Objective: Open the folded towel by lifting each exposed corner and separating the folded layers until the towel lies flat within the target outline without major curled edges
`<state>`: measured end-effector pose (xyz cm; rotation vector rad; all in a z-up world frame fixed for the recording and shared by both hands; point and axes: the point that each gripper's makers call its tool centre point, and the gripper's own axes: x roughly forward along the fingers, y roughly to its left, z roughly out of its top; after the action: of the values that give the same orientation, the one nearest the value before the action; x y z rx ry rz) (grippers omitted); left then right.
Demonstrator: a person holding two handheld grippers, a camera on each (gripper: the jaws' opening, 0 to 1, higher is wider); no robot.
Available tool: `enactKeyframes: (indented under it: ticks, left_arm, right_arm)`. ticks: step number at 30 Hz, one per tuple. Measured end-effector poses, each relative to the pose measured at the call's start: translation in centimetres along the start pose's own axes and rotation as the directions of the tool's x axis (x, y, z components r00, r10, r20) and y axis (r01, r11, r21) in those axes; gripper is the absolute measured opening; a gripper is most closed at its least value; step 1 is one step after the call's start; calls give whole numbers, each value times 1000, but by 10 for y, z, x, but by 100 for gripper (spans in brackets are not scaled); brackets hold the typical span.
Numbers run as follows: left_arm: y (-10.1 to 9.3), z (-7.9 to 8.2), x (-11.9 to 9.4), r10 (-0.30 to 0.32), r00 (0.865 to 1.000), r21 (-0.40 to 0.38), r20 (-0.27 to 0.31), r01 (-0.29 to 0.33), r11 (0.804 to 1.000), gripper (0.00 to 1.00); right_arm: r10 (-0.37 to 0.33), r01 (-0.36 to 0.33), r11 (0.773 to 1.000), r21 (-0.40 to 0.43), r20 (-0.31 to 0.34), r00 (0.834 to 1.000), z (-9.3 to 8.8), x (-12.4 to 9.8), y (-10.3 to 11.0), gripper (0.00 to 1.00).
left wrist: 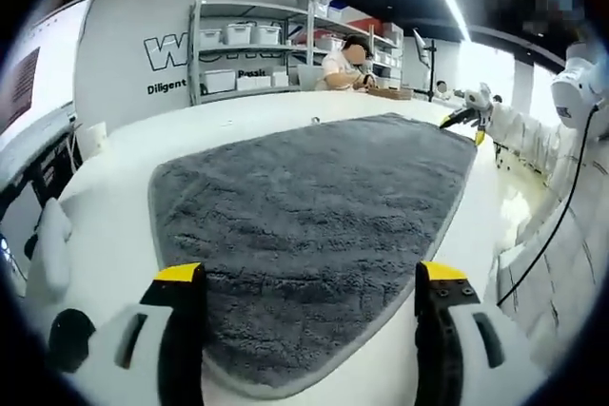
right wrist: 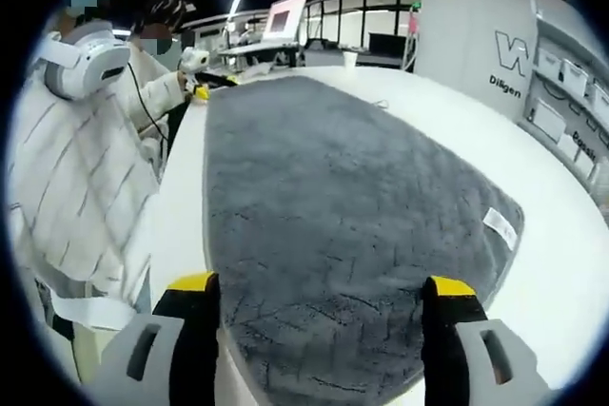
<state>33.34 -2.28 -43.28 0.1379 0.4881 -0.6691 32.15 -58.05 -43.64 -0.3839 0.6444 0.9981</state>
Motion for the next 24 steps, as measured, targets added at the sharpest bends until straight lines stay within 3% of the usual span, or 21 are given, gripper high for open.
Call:
enactKeyframes:
  ticks: [7, 13, 17, 24]
  left_arm:
    - [10, -3, 2, 43, 999, -1, -9, -43, 999, 80]
    - [11, -6, 1, 54, 999, 7, 5, -54, 999, 79]
    - [11, -6, 0, 55, 998, 7, 12, -55, 998, 79]
    - [10, -7, 0, 54, 999, 11, 7, -54, 998, 79]
  right_arm:
    - [-32, 32, 999, 33, 8, 999, -6, -5, -9, 71]
    - [-64, 64, 997, 47, 17, 998, -12, -16, -9, 69]
    - [-66, 68, 996, 57, -40, 997, -28, -18, -7, 66]
    - [-87, 88, 992, 94, -13, 996, -28, -19, -7, 67]
